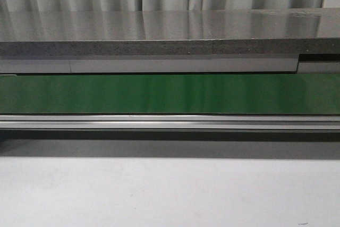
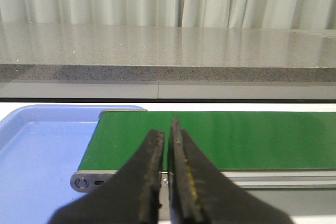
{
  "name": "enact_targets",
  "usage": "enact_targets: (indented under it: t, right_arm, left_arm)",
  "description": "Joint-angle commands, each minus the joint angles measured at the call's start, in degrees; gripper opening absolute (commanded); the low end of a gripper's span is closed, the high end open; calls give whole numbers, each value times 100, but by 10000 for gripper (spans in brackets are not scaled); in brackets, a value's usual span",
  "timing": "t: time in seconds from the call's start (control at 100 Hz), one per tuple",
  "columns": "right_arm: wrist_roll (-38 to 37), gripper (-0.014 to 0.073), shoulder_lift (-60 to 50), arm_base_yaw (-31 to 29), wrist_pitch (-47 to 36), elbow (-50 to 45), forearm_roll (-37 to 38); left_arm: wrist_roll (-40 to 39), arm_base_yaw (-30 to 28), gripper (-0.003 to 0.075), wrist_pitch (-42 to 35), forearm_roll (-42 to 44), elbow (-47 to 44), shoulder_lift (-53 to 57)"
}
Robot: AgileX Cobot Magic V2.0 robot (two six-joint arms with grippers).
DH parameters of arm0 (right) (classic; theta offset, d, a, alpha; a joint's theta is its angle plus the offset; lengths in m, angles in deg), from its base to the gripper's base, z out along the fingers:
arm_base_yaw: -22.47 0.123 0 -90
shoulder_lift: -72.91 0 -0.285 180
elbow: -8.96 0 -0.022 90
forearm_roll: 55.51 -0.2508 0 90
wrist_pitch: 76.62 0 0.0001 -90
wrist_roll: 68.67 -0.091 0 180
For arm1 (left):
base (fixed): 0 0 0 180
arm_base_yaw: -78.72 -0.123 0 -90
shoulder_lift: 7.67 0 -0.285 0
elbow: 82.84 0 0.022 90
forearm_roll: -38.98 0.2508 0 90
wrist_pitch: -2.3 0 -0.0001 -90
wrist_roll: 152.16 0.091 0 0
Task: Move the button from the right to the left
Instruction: 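Lower the right gripper and close it around the button's black body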
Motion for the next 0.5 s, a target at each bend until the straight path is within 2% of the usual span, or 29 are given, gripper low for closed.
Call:
enact_targets:
  t: [0.0,0.35,0.49]
  right_arm:
    - [95,519,-169,-36,-193,193,-78]
    - [95,514,120,-36,5,440,-166]
    - [97,434,131,-36,-7,440,-166]
  left_arm:
    - [-69,32,5,-520,-6,-237,208]
    - [-69,32,5,-520,-6,-237,208]
    - [-69,32,5,-520,-6,-237,208]
